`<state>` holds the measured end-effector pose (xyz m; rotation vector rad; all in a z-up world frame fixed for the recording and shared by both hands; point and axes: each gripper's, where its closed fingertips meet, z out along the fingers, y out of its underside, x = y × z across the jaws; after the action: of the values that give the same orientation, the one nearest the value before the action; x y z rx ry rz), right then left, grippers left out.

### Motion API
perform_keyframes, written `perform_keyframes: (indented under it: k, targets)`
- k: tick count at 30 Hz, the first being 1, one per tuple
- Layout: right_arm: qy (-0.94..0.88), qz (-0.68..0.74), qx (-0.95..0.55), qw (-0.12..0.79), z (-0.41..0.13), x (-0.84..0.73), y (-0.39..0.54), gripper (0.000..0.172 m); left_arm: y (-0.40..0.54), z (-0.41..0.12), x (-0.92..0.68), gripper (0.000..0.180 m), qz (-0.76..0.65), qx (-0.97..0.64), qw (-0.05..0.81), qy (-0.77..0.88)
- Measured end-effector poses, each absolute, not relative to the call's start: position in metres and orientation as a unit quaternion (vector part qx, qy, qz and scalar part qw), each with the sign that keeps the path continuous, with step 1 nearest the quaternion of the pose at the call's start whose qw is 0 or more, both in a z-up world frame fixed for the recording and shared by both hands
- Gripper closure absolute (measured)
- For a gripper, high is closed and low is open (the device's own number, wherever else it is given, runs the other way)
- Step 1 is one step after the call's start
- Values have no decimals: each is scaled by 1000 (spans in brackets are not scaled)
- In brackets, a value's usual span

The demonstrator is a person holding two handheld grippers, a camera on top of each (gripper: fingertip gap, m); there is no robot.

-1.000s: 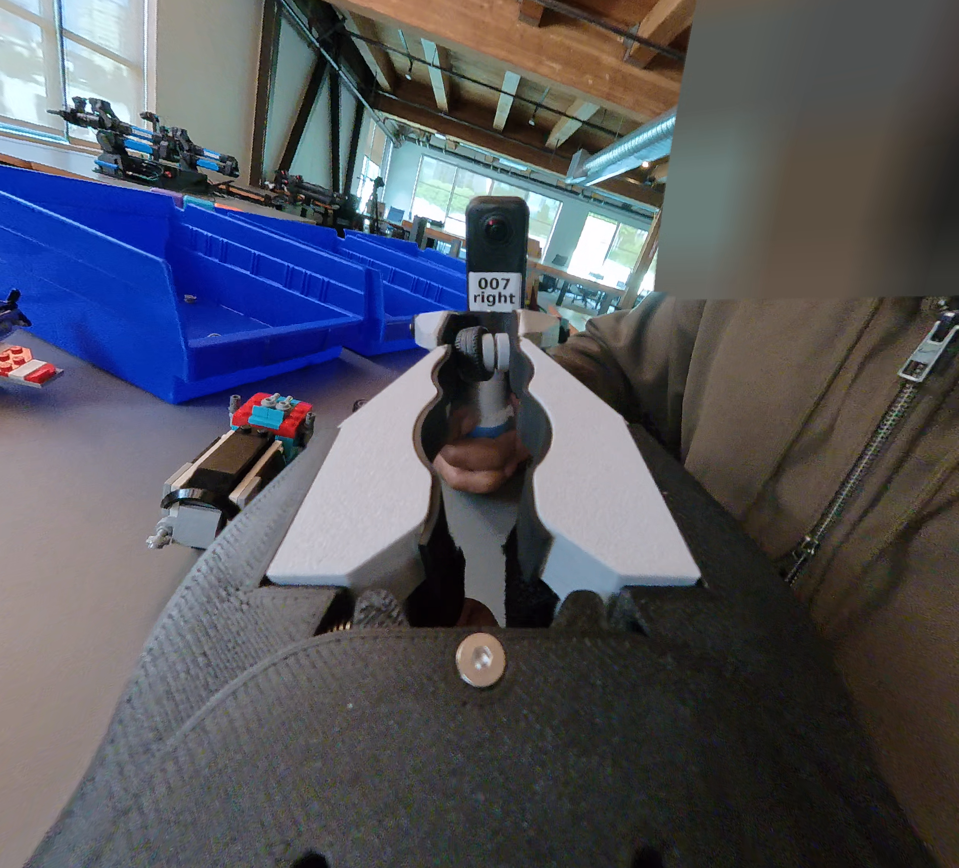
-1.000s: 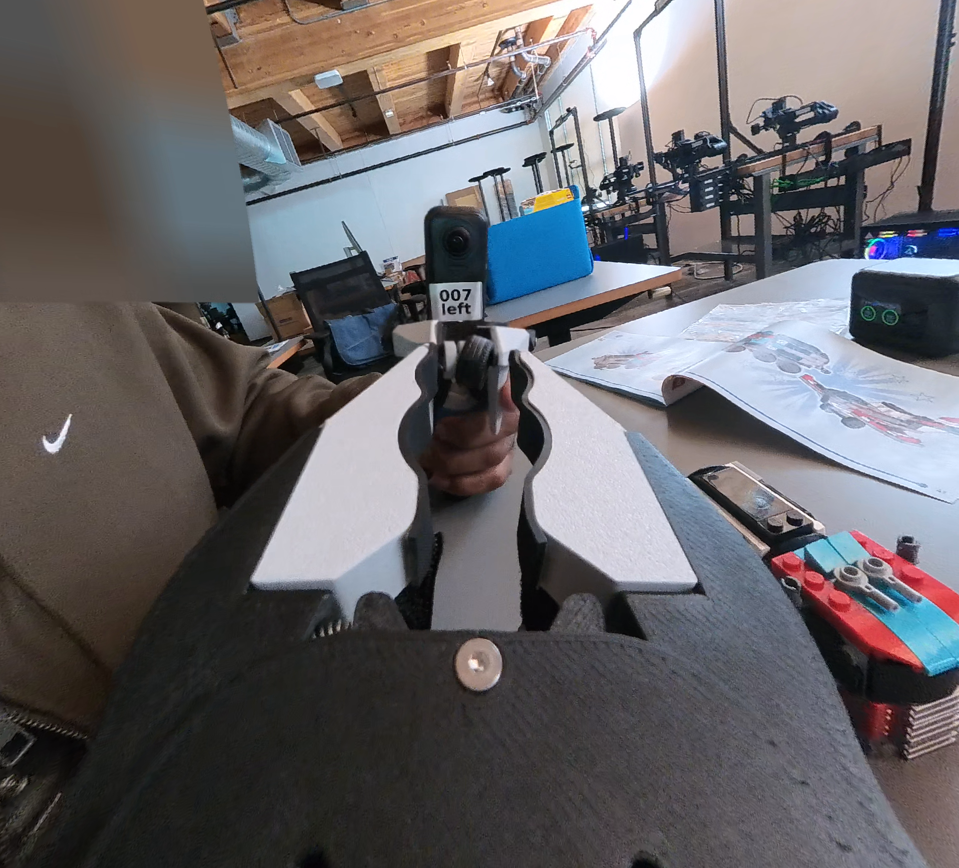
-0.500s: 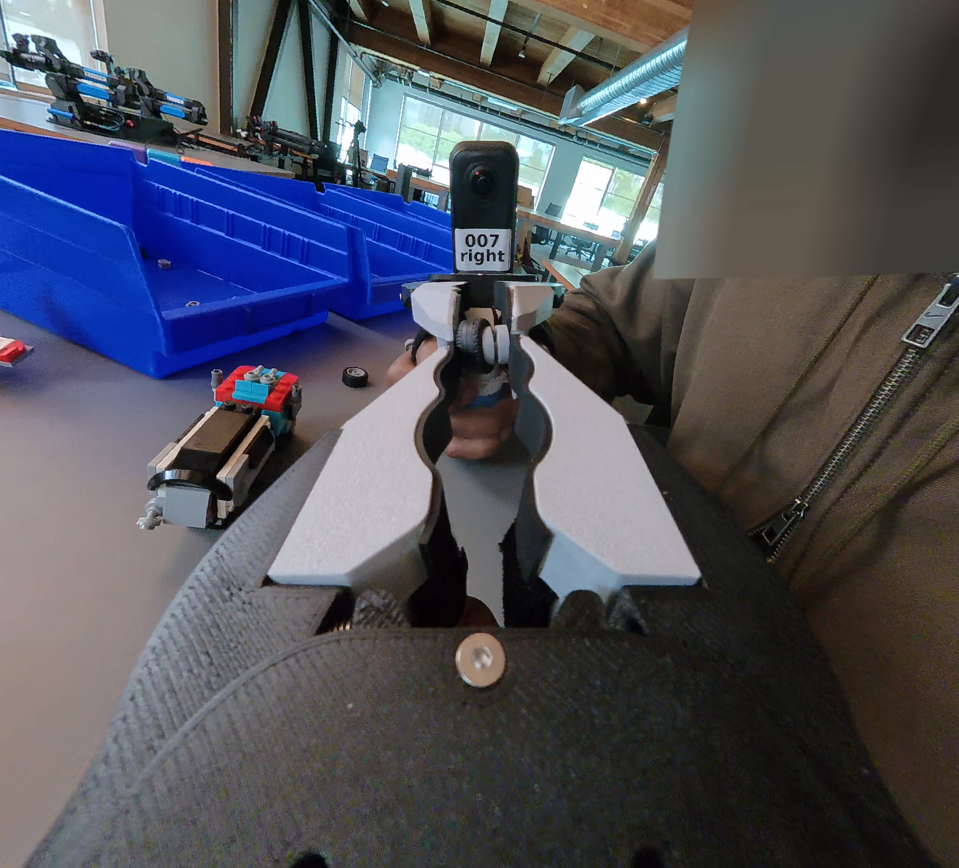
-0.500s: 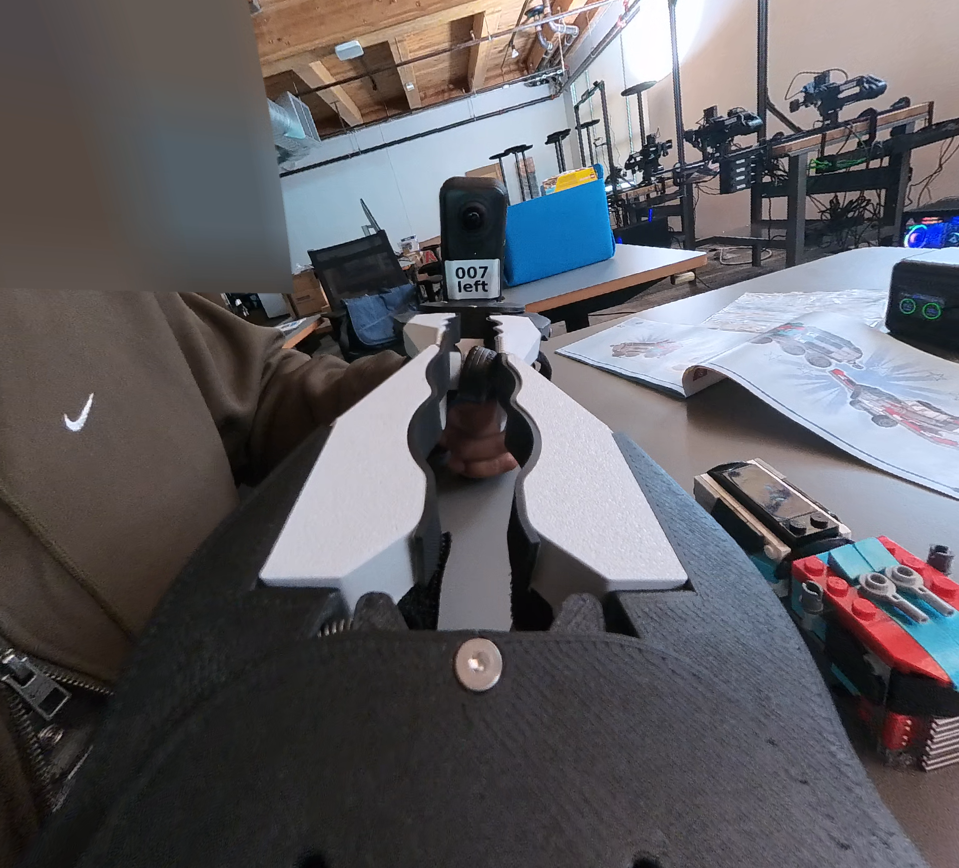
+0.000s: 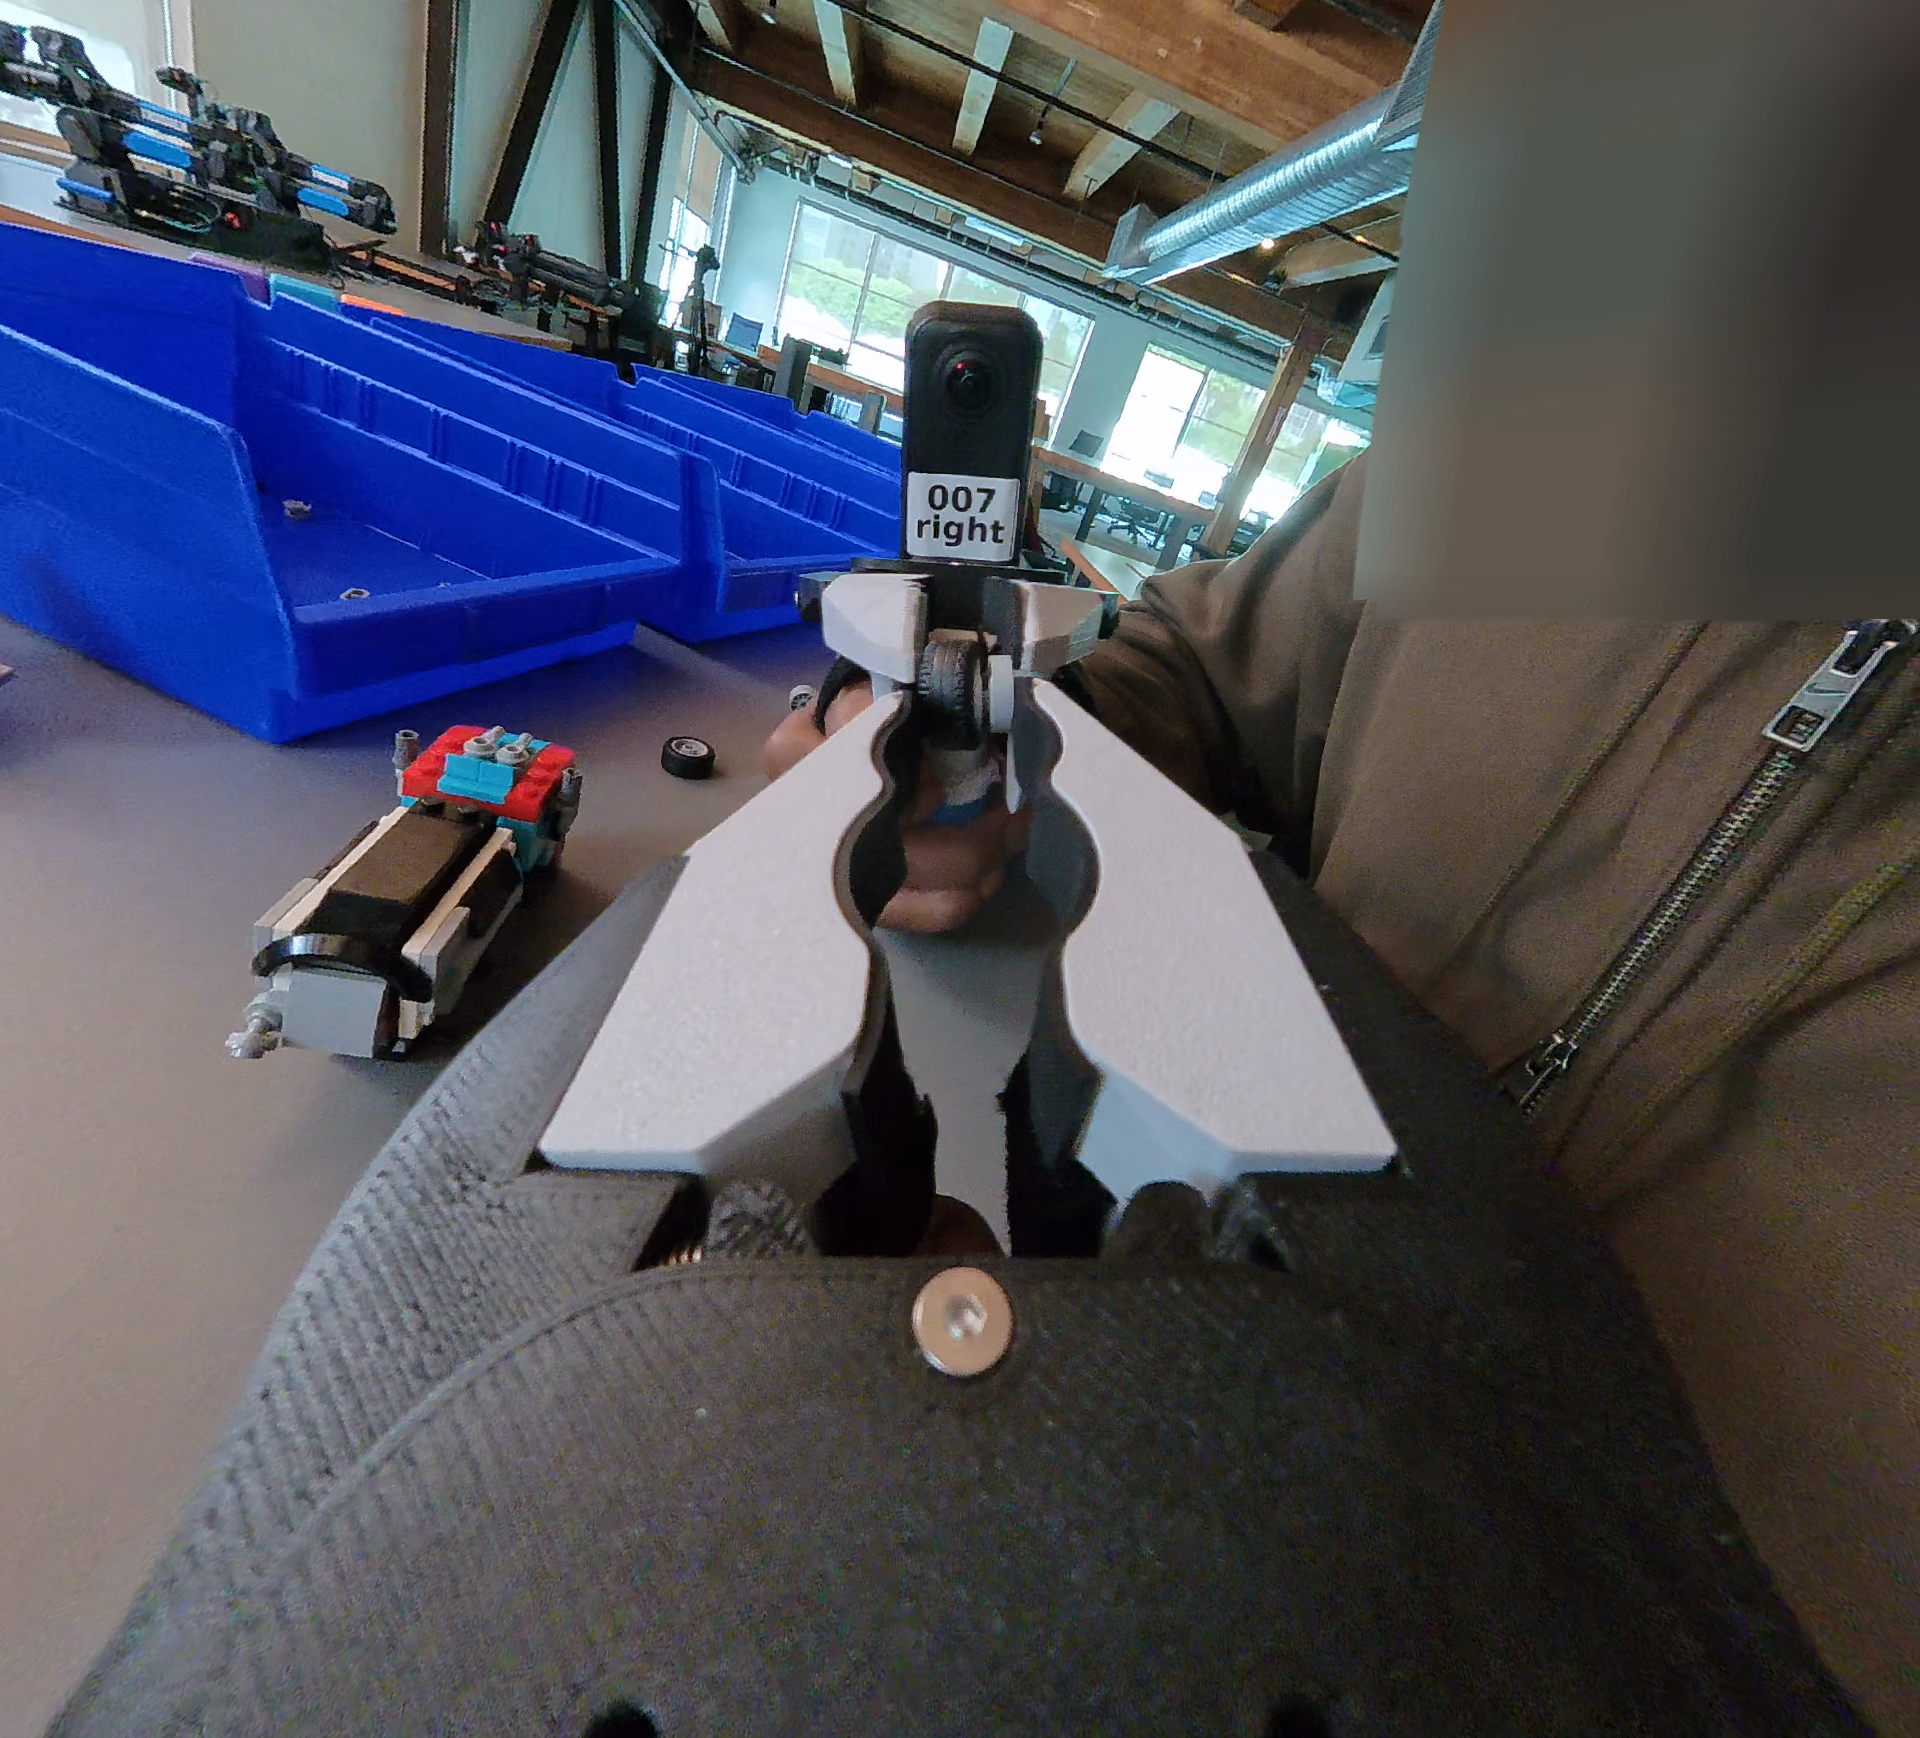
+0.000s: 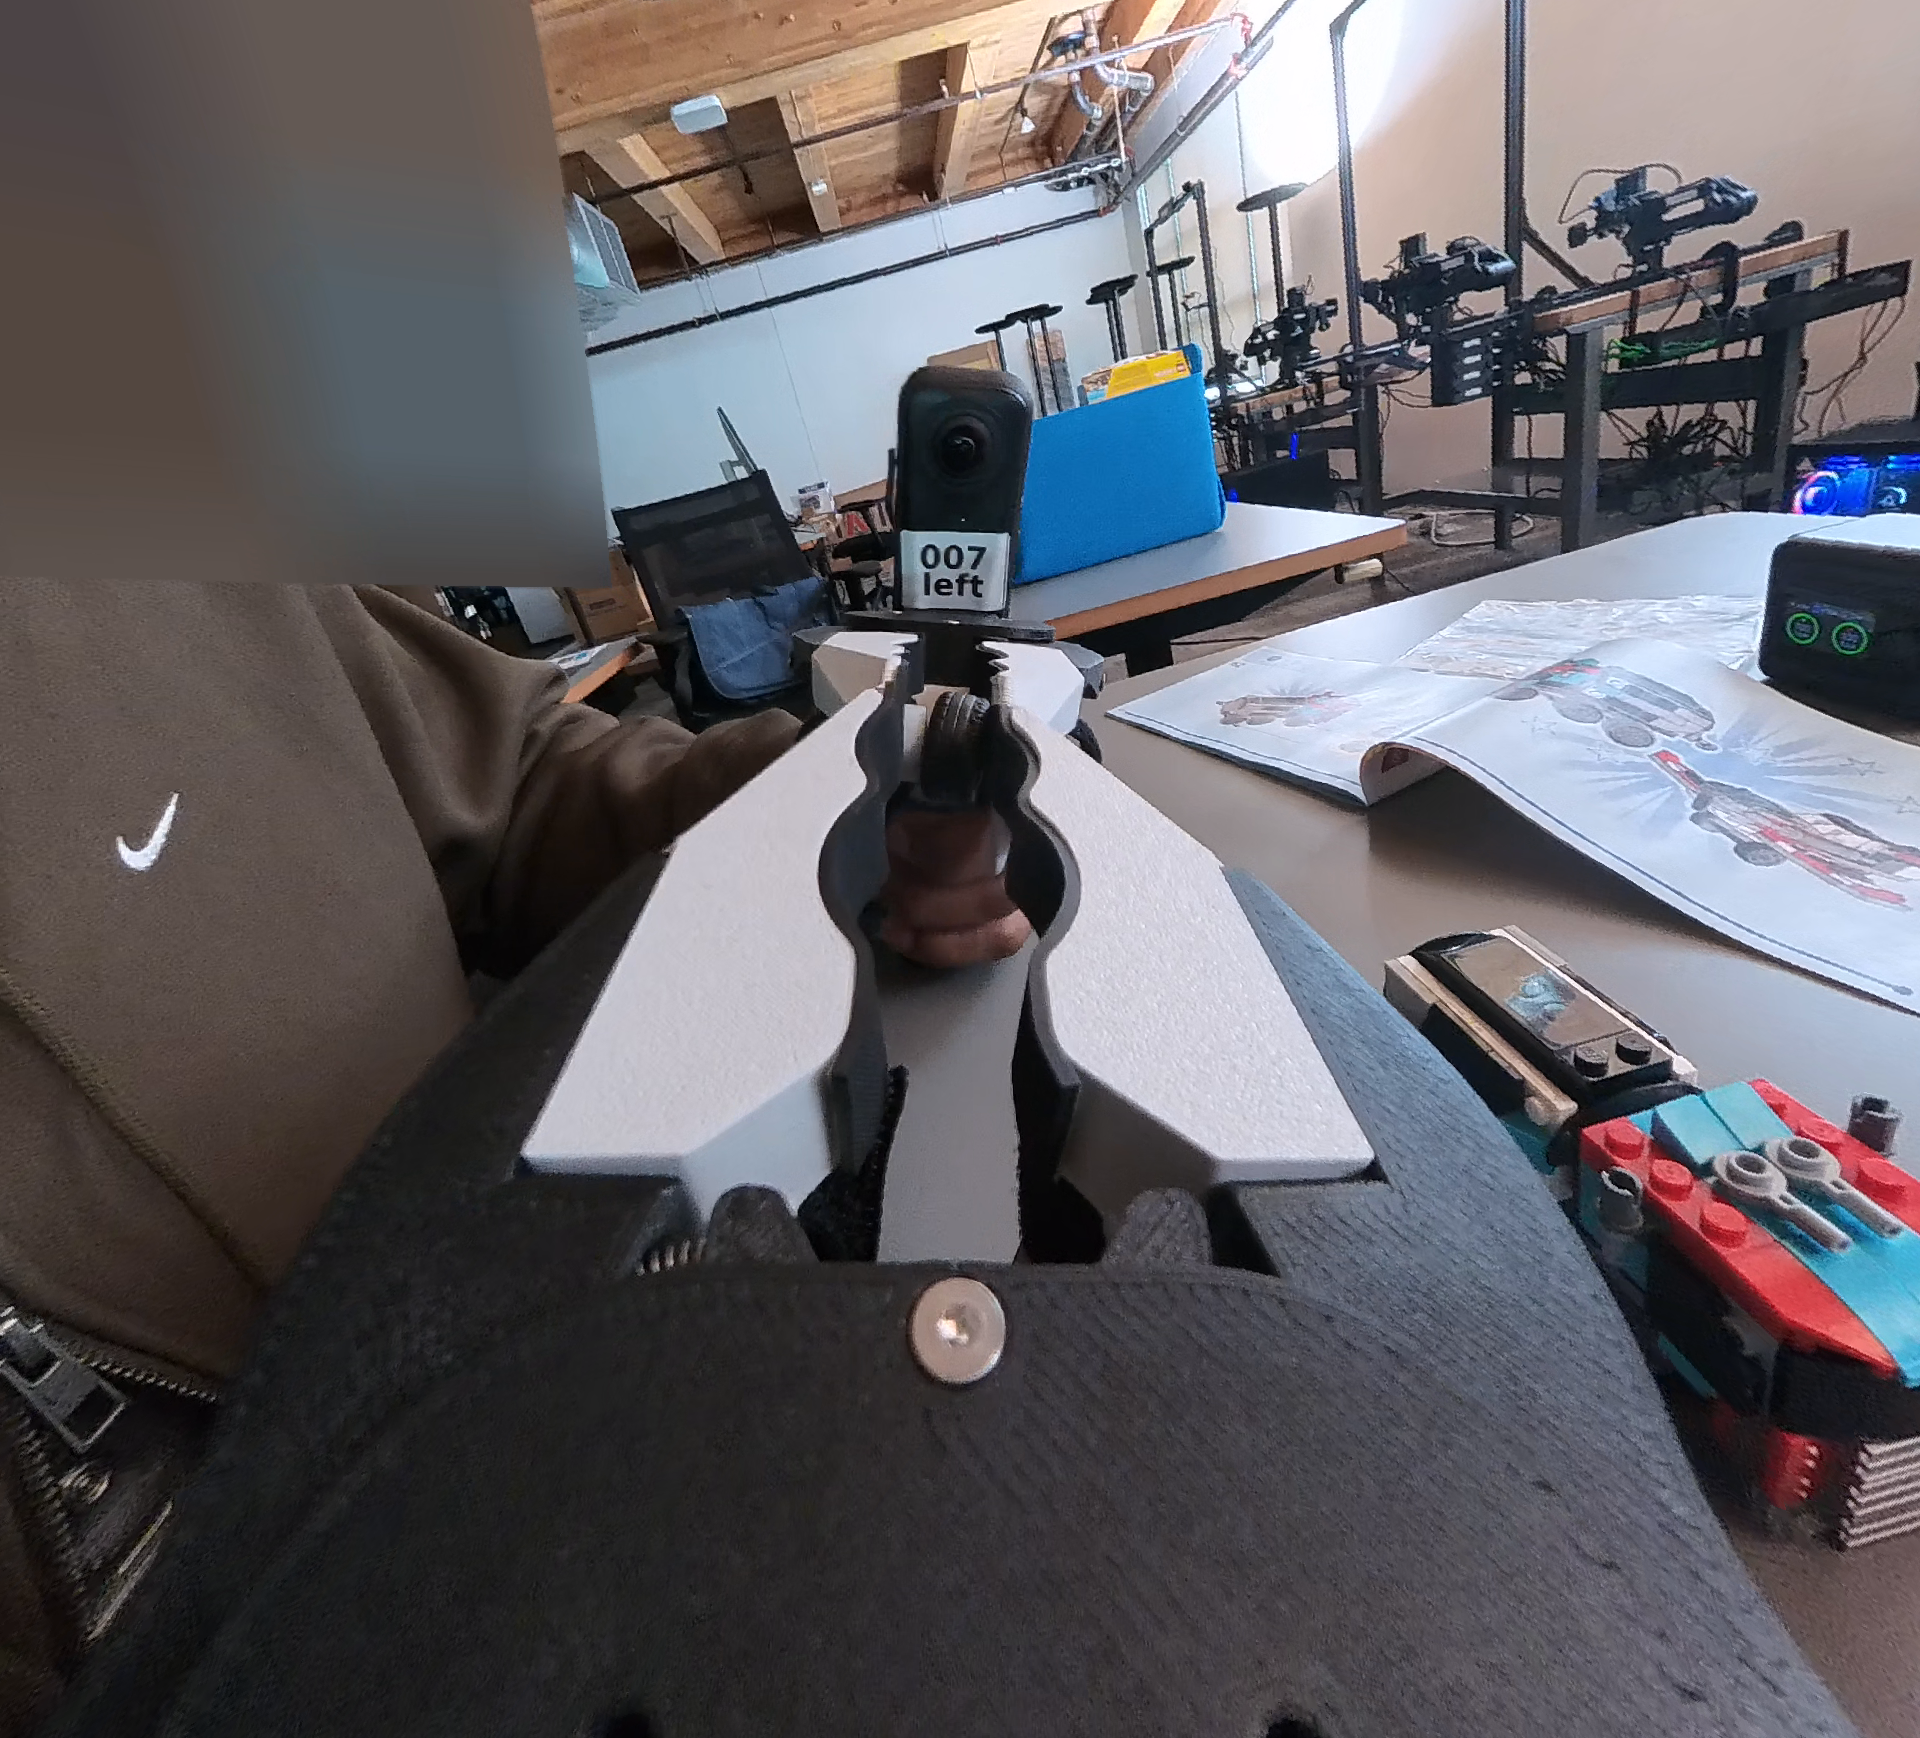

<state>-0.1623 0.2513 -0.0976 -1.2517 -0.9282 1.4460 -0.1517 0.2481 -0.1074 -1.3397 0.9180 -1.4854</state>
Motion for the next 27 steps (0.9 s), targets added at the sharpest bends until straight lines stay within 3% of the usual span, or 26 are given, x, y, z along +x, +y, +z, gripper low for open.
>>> perform_keyframes:
  k: [27]
  targets:
    - [-420, 521, -501, 548, -97, -161, 252, 157, 248, -108, -150, 164, -640, -547, 416, 343]
